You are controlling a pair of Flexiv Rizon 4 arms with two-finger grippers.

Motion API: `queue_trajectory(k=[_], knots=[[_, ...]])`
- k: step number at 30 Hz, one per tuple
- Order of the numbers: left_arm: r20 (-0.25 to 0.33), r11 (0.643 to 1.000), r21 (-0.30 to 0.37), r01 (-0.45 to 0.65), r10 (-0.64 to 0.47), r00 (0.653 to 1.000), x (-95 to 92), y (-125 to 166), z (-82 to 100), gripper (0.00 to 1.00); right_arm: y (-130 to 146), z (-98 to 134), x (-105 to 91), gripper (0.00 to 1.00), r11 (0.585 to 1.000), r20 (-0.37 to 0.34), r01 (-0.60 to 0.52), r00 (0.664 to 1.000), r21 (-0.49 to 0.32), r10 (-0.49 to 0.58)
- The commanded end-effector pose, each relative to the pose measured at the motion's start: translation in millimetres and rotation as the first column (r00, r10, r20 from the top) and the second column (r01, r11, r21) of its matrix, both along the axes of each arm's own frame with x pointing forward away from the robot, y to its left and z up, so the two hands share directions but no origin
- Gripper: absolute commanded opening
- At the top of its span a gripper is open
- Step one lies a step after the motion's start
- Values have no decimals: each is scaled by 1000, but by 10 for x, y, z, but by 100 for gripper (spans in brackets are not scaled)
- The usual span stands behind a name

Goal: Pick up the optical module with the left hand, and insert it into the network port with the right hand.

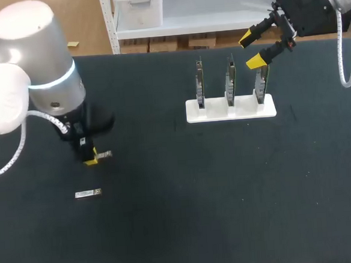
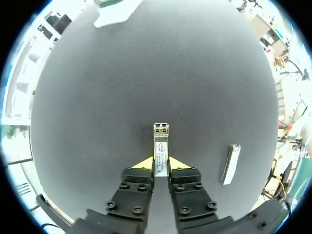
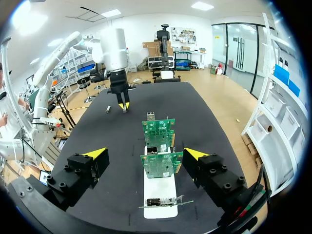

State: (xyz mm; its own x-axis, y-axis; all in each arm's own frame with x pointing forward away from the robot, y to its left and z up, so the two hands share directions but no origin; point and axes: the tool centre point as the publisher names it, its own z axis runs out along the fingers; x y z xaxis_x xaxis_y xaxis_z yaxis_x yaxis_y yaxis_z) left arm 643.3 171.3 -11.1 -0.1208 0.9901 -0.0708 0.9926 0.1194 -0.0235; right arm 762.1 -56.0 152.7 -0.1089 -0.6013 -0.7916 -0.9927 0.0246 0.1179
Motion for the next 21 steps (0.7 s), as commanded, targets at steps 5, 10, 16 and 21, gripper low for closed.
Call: queue_trajectory(k=[5, 10, 16, 21], knots=[[52, 989, -135, -62, 70, 996, 242, -81, 329, 0, 0, 2, -16, 100, 1000, 3, 3, 1000, -1, -3], [69, 908, -388, -156, 198, 978, 541, -189, 688, 0, 0, 2, -16, 100, 1000, 3, 3, 1000, -1, -3], [93, 751, -640, -162, 284, 954, 1006, -437, 1196, 0, 0, 2, -16, 100, 1000, 3, 3, 1000, -1, -3], [125, 642, -762, -86, 276, 953, 1370, -799, 1621, 0, 0, 2, -16, 100, 1000, 3, 3, 1000, -1, -3]])
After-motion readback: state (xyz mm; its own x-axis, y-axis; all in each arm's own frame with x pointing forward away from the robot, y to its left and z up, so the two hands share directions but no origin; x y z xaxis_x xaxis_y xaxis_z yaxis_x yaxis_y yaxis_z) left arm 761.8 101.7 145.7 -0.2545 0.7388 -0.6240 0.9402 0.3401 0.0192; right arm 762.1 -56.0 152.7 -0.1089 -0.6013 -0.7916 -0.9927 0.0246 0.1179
